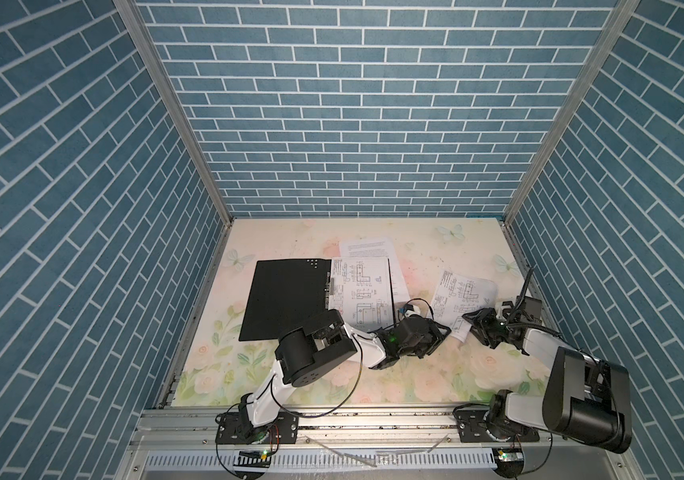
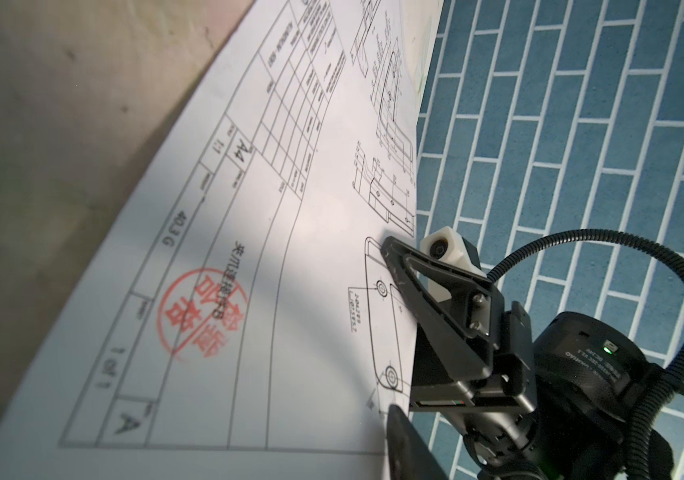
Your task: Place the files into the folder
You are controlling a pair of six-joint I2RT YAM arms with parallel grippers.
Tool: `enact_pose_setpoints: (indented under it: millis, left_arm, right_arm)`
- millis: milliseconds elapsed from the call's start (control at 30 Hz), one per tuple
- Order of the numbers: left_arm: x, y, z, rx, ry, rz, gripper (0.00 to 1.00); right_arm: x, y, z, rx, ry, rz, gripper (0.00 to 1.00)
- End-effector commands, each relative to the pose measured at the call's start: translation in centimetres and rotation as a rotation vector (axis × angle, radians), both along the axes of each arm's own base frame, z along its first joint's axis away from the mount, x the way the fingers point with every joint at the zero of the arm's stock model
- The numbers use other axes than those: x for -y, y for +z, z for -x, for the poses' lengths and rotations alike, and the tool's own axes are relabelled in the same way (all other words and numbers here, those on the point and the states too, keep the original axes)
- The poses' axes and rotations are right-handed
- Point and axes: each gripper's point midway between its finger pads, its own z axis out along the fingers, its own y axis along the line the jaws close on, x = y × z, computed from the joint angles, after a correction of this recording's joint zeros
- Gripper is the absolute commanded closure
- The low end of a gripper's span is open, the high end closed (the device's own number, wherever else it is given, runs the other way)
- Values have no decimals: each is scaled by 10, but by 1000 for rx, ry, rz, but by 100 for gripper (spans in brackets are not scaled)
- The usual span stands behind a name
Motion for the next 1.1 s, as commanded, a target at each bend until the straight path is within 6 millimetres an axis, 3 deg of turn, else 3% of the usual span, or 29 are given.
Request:
enact_pose_setpoints:
  millis: [0,467,900,1067]
  left_arm:
    - [-5,-10,-8,14,27,-13,62]
    - [-5,4,-22,64,46,19,82]
    - [-12,25,-45,109,74,33,88]
    - [-12,39,-58,133,80,48,90]
  right_arm:
    - [-3,-10,14,-46,-4,-3,52]
    - [-2,-2,19,-48,-1,13,45]
    - [13,20,26,-17,-35,52,21]
    - [25,31,29,28,-84,85,16]
